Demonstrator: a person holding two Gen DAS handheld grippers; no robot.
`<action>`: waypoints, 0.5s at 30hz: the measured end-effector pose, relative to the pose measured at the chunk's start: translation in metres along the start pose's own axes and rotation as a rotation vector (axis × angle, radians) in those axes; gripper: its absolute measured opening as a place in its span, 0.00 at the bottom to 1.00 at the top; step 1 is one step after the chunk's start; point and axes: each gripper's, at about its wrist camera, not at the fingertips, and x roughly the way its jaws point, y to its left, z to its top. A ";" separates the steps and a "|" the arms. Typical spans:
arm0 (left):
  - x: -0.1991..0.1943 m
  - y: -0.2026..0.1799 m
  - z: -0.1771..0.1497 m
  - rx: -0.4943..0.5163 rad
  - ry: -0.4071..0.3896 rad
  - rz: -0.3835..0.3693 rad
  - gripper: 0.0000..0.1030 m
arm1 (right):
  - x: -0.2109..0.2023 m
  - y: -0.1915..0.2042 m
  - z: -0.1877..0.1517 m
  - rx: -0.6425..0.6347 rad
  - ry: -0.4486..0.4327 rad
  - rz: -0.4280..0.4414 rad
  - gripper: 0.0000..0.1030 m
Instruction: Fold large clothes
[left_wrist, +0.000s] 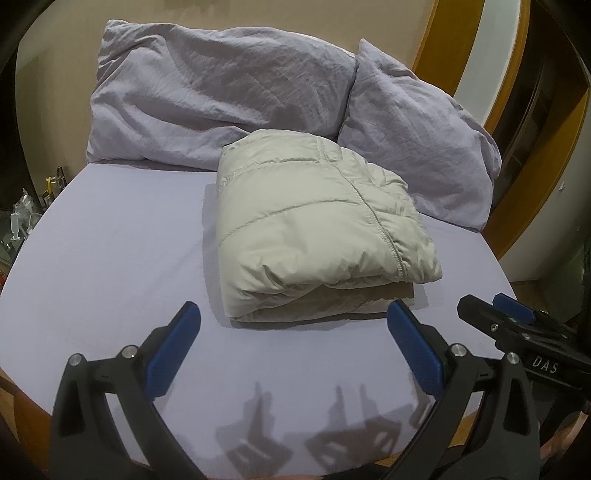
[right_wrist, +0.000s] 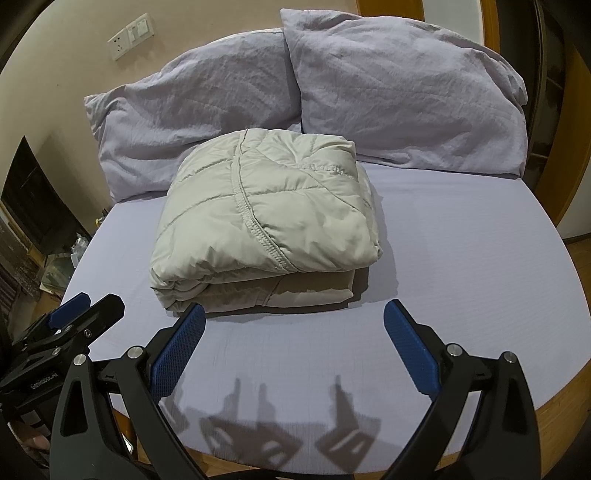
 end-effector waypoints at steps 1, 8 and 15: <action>0.000 0.000 0.000 -0.001 0.000 0.000 0.98 | 0.001 0.000 0.000 0.000 0.001 0.001 0.96; 0.002 0.001 0.001 -0.001 0.002 0.002 0.98 | 0.002 0.001 0.000 0.000 0.002 0.000 0.96; 0.003 0.001 0.001 -0.002 0.004 0.004 0.98 | 0.006 0.001 0.001 0.004 0.004 0.000 0.96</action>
